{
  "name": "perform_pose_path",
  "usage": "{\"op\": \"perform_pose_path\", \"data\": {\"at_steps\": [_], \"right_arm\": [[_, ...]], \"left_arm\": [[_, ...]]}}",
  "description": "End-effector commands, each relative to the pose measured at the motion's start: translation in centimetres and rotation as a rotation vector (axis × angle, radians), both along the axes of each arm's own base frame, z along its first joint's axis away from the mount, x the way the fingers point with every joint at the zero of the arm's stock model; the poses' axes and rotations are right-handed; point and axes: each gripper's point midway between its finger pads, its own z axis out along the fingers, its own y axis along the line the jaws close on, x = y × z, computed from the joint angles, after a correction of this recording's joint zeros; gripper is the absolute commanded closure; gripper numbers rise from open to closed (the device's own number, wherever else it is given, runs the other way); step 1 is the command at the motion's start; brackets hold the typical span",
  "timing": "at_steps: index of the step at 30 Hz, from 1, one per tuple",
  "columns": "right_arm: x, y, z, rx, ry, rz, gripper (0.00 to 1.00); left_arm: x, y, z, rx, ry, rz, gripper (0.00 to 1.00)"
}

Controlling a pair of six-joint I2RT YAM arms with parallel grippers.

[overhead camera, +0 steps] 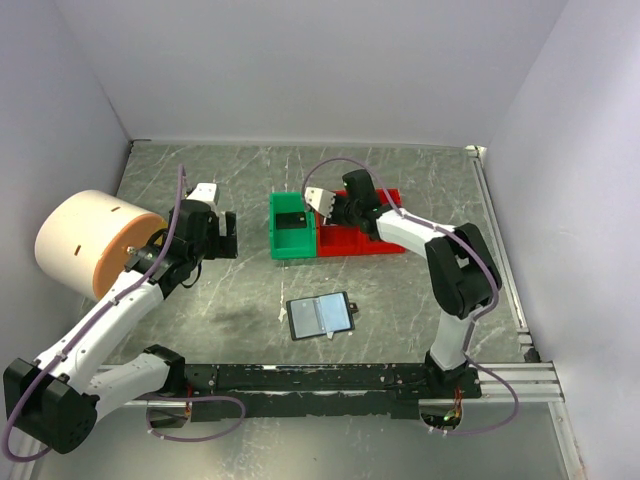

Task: Take the credit cards out of the card holder

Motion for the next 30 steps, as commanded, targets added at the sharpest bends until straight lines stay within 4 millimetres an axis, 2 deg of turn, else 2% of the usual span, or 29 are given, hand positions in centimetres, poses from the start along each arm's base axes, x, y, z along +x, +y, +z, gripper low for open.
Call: {"op": "perform_pose_path", "data": {"at_steps": [1,15,30], "right_arm": [[2.4,0.3,0.9,-0.021,-0.096,-0.011,1.0],[4.2,0.5,-1.1,-0.07,-0.178,0.015,1.0],[4.3,0.7,-2.7,-0.094,-0.159,0.04,0.97]], "left_arm": [[0.1,0.7,0.2,0.025,-0.011,0.019,0.0],[0.2,0.9,-0.1,0.04,0.004,0.02,0.01],[0.1,0.7,-0.2,0.039,0.006,0.007,0.03]]}}
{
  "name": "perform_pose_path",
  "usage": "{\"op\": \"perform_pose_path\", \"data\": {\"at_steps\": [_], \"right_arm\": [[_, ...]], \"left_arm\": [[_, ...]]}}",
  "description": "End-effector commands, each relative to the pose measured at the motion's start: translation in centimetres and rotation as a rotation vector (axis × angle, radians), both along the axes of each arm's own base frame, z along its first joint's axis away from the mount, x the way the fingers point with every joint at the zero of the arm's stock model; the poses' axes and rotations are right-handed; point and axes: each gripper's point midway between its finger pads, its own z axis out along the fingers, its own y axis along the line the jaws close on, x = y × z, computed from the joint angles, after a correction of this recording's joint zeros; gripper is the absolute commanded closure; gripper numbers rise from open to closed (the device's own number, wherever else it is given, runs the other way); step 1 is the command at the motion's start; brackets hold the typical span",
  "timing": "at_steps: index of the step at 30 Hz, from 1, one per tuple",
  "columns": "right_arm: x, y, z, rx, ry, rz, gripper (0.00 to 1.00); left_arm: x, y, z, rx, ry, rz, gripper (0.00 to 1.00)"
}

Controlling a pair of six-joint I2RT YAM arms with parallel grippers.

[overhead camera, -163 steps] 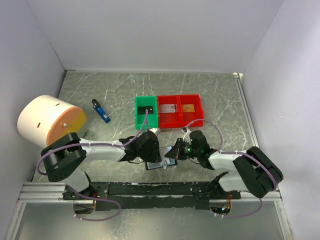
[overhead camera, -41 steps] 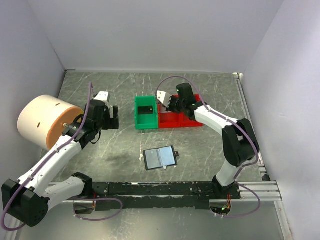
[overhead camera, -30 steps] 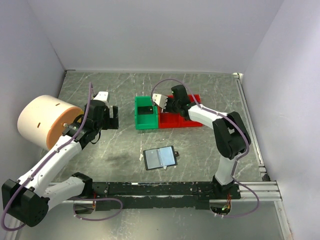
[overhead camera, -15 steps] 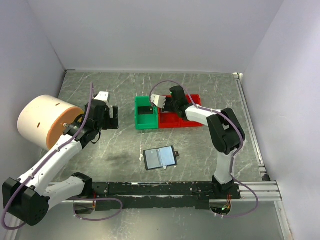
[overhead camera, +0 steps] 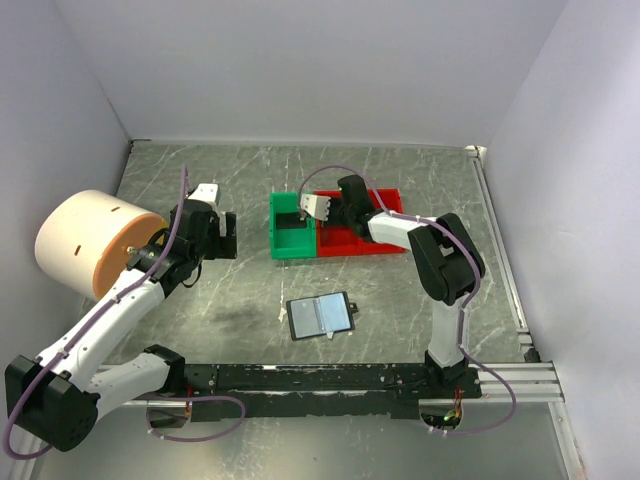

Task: Take the credit cards out of the card holder

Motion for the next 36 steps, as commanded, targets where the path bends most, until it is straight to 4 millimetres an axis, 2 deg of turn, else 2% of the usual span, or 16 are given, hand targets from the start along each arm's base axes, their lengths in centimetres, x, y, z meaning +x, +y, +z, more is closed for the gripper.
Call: {"op": "perform_pose_path", "data": {"at_steps": [1,12,17,19,24,26,36], "right_arm": [[1.0,0.6,0.6,0.002,-0.041,0.012,0.97],[0.7,0.5,-0.5,-0.029,-0.018,0.036,0.9],[0.2,0.5,-0.8,-0.037,0.009,0.046,0.81],[0.1,0.4,-0.6,-0.035,0.011,0.043,0.75],[-0.3,0.2,0.3,-0.029,0.011,0.035,0.73],[-0.4,0.1,0.5,-0.028,0.017,0.036,0.68],[-1.0,-0.1,2.5,0.02,0.025,0.004,0.64]], "left_arm": [[0.1,0.4,0.1,0.018,-0.002,0.004,0.03],[0.1,0.4,-0.2,0.022,0.011,0.001,0.04],[0.1,0.4,-0.2,0.025,0.011,0.002,0.05],[0.1,0.4,-0.3,0.025,0.013,-0.001,0.05],[0.1,0.2,-0.3,0.023,0.018,-0.008,0.05],[0.1,0.2,-0.5,0.024,0.023,-0.008,0.05],[0.1,0.1,-0.8,0.026,0.035,-0.013,0.06]]}}
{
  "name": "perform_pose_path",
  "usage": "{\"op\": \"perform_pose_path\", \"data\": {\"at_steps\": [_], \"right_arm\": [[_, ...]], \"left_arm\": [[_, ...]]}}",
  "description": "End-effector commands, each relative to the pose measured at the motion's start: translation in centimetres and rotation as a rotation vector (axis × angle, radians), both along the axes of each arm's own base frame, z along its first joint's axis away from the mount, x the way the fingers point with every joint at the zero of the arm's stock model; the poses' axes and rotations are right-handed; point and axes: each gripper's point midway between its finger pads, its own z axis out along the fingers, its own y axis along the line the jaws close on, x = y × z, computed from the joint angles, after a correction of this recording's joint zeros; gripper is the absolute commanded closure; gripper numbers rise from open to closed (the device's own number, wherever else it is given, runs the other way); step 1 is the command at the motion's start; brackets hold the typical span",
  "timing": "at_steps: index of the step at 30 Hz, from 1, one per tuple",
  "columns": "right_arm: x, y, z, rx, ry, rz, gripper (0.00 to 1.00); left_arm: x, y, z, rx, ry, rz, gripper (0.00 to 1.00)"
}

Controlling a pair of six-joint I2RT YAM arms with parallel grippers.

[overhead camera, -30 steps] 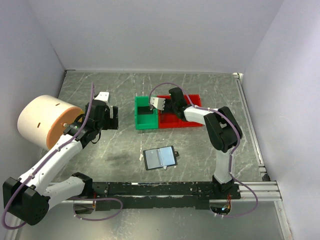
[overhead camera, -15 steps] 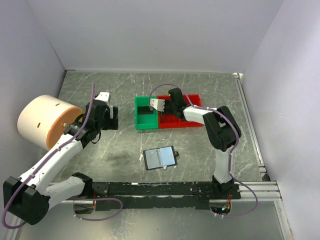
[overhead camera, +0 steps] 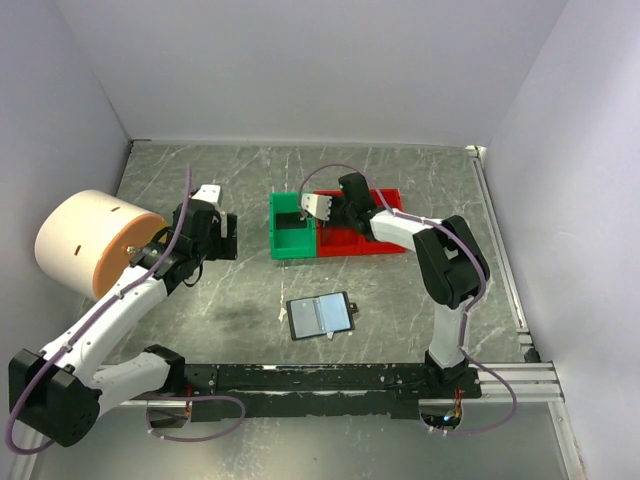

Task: Take the credit cards out of the card holder

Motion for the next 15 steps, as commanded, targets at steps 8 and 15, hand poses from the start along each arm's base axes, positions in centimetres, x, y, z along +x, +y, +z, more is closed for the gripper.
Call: {"op": "perform_pose_path", "data": {"at_steps": [8,15], "right_arm": [[-0.7,0.2,2.8,0.126,-0.003,-0.06,0.63],[-1.2,1.6,5.8,0.452,0.167,-0.309,0.64]], "left_arm": [[0.1,0.0,-0.1,0.006,0.014,-0.016,0.06],[0.1,0.1,-0.2,0.01,0.016,-0.009,0.06]]}}
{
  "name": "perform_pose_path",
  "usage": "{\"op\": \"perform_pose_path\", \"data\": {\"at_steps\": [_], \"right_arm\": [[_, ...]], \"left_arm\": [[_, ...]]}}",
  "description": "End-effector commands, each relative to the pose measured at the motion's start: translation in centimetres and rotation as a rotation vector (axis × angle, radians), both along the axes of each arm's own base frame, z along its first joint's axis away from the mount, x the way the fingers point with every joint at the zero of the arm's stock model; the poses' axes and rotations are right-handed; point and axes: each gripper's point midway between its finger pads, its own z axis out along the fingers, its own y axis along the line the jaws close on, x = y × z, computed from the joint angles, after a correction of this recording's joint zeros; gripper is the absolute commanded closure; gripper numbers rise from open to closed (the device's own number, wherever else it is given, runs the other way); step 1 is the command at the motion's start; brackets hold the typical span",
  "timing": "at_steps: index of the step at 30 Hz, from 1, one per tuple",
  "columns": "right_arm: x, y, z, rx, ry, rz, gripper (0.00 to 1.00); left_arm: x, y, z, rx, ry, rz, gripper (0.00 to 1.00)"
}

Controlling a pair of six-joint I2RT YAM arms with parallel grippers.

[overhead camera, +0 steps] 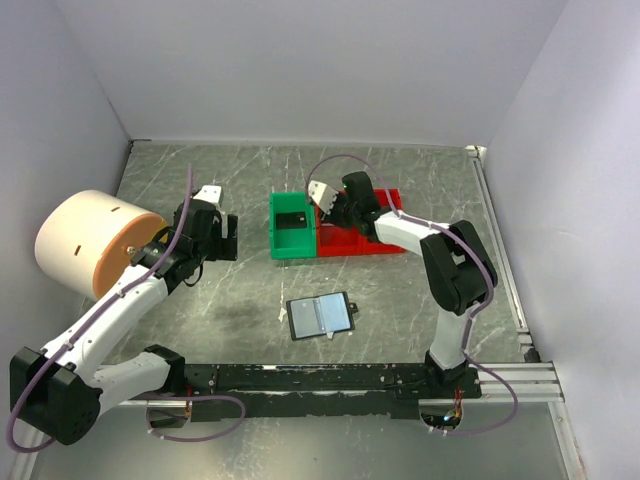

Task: Take the credit cards out of the card holder

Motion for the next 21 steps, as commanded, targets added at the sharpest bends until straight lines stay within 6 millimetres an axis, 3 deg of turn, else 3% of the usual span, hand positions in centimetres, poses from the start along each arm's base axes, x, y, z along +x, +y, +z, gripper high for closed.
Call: {"op": "perform_pose_path", "data": {"at_steps": [1,4,8,11,15,21], "right_arm": [[-0.5,1.7,4.6,0.347,0.164,-0.207,0.64],[-1.2,1.8,5.3,0.512,0.311,-0.405,0.63],[-2.6,0.5,3.2,0.521,0.525,-0.714,0.69],[-3.7,0.7,1.7,0.467,0.64,-0.774,0.76],[-4.4,0.4,0.0,0.433,0.653,-0.842,0.77],[-3.4,-0.4,-1.3,0.419,0.599,-0.943,0.85]], "left_arm": [[0.1,0.1,0.2,0.005,0.002,-0.005,0.06],[0.1,0.1,0.1,0.005,0.004,-0.007,0.06],[0.2,-0.1,0.0,0.005,0.01,-0.013,0.06],[0.2,-0.2,-0.2,0.004,0.015,-0.018,0.07],[0.2,-0.1,-0.1,0.005,0.014,-0.014,0.07],[0.2,-0.2,-0.2,0.004,0.015,-0.019,0.07]]}}
